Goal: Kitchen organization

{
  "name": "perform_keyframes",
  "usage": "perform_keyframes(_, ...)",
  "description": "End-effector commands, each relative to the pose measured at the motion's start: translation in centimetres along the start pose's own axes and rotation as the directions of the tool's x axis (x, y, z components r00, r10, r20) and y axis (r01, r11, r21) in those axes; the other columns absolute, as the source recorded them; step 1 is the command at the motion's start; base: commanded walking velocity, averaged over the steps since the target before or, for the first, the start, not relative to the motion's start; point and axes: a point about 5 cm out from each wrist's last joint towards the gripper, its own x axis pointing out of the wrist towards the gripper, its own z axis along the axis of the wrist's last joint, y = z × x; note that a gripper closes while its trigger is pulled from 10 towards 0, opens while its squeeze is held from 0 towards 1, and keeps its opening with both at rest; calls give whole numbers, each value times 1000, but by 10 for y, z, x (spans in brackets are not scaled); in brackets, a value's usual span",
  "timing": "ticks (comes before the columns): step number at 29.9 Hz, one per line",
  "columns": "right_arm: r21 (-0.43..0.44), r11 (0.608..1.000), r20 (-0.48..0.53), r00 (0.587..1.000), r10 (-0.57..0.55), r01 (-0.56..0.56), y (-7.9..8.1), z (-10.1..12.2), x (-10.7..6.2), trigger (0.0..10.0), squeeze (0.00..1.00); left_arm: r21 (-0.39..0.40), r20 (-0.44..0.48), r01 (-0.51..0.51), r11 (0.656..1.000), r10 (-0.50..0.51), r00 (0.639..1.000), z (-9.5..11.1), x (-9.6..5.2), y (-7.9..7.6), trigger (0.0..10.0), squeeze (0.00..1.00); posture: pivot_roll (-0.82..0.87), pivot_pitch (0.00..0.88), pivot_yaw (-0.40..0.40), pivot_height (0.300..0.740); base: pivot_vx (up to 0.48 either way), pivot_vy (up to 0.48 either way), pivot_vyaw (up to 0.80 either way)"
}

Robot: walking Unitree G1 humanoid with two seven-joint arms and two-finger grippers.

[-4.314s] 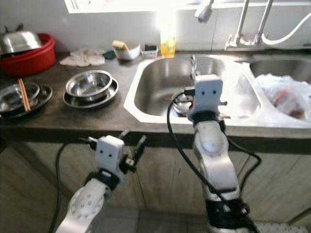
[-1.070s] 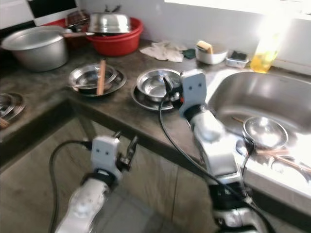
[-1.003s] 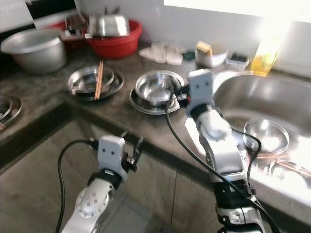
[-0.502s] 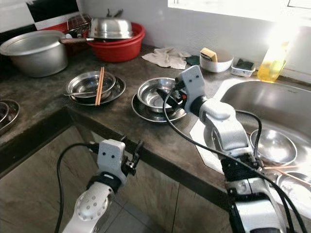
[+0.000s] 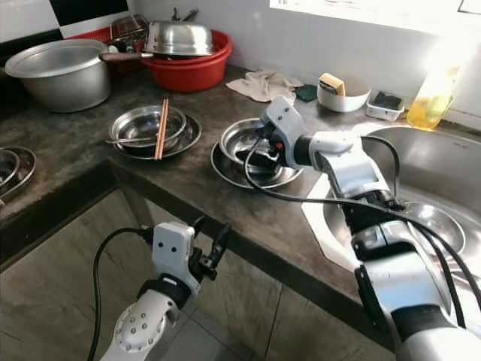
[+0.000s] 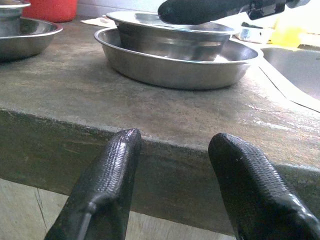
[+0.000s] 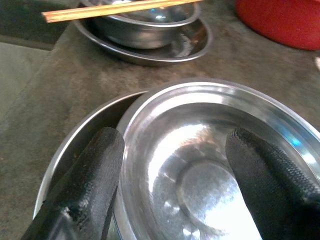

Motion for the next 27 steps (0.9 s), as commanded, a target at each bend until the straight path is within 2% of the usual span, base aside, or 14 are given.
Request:
perform_keyframes(1,-42,999,-1,1000,21,-21,-5,9,-3,10000,0,-3,11,11,1000,-11,1000,2,-1,-4,10000,0,94,110,-60,740,0,0,0)
perform_keyframes(7,-48,998,-107,994,34,-39,-6,1,0,10000,0,3,2,3,1000,-3,1000,1,-2,-3,10000,0,88,114,-62,740,0,0,0)
perform_keyframes(11,-48,997,-115,992,59,-65,-6,1,2,10000,0,4,2,3,1000,-3,1000,1,-2,-3,10000,0,89,114,-62,740,0,0,0)
perform_keyframes(16,-42,996,-91,993,79,-83,-7,6,3,10000,0,6,-2,-1,1000,1,1000,0,-2,-3,10000,0,88,115,-63,740,0,0,0)
perform_keyframes(17,-58,998,-64,998,25,-29,-12,12,3,10000,0,8,-2,-1,1000,1,1000,0,-1,-2,10000,0,88,115,-63,740,0,0,0)
perform_keyframes(18,-58,998,-64,998,25,-29,-12,12,3,10000,0,8,-2,-1,1000,1,1000,0,-1,-2,10000,0,88,115,-63,740,0,0,0)
perform_keyframes(19,-50,998,-30,999,-37,35,-18,18,2,10000,0,9,-3,-2,1000,2,1000,0,-1,-2,10000,0,88,115,-63,740,0,0,0)
perform_keyframes(20,-35,999,-10,999,-30,30,-19,21,1,10000,0,9,-3,-3,1000,3,1000,0,-1,-2,10000,0,88,114,-62,740,0,0,0)
perform_keyframes(22,-18,1000,12,1000,0,0,-18,24,0,10000,0,9,-4,-4,1000,4,1000,0,-1,-2,10000,0,88,114,-62,740,0,0,0)
perform_keyframes(25,-10,992,34,992,124,-124,-11,24,-3,10000,0,10,-6,-4,1000,4,1000,-1,-1,-2,10000,0,90,114,-62,740,0,0,0)
perform_keyframes(26,-23,981,8,981,192,-191,-7,19,-6,10000,0,11,-7,-5,1000,6,1000,-1,-1,-1,10000,0,89,114,-60,740,0,0,0)
perform_keyframes(27,-33,977,-8,978,210,-210,-6,17,-8,10000,0,10,-7,-6,1000,6,1000,-1,-1,-1,10000,0,89,114,-60,740,0,0,0)
